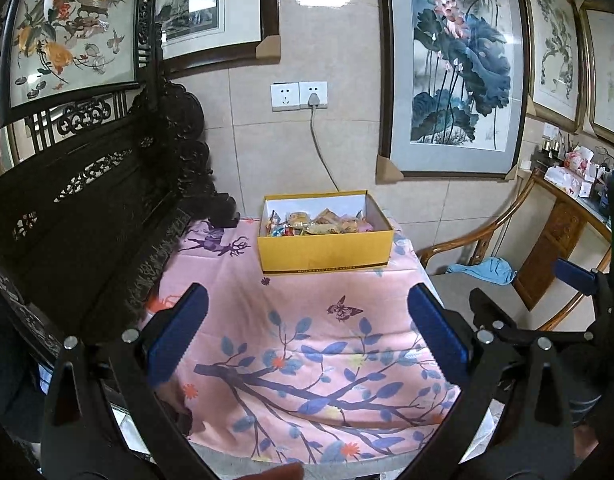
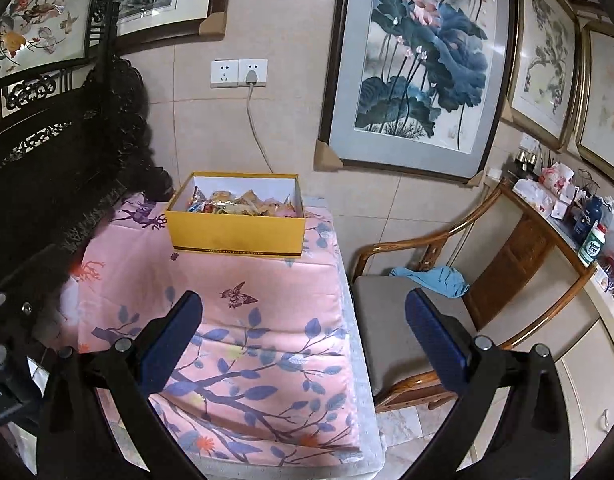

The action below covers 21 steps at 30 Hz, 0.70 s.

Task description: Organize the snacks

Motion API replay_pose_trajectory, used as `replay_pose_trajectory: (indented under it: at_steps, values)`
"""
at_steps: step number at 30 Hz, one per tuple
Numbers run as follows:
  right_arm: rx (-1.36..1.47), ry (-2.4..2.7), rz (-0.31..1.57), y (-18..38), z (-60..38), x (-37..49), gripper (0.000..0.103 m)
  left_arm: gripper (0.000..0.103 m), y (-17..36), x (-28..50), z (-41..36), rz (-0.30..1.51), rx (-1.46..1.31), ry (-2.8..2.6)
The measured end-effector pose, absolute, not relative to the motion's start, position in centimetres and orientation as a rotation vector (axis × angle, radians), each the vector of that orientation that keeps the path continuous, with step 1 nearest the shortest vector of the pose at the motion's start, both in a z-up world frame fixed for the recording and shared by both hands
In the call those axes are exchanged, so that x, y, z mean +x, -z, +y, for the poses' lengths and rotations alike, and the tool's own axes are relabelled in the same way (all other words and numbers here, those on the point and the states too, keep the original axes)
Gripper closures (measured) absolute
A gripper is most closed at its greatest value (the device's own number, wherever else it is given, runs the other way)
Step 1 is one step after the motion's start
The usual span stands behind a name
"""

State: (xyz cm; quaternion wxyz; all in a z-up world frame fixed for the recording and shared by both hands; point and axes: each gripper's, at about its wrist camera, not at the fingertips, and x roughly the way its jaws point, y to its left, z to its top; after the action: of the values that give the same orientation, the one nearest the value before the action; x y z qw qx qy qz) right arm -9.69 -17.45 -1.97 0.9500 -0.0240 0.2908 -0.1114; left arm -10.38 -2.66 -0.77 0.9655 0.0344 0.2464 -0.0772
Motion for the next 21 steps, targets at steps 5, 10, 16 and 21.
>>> replay_pose_trajectory:
  at_steps: [5, 10, 16, 21]
  values:
    - [-0.074, 0.289, 0.602, 1.5, -17.5, -9.1, 0.001, 0.002, 0.4, -10.7, -1.6, 0.457, 0.042, 0.157]
    - [-0.048, 0.284, 0.597, 1.0, -17.3, -8.6, 0.001, 0.002, -0.4, -11.5, -1.8, 0.398, 0.098, 0.153]
    - [-0.047, 0.271, 0.58, 0.3, -16.6, -8.5, 0.001, 0.002, -1.0, -11.7, -1.8, 0.386, 0.105, 0.173]
    - [-0.028, 0.283, 0.582, 0.1, -16.9, -8.5, 0.001, 0.002, -0.4, -10.4, -1.4, 0.466, 0.08, 0.136]
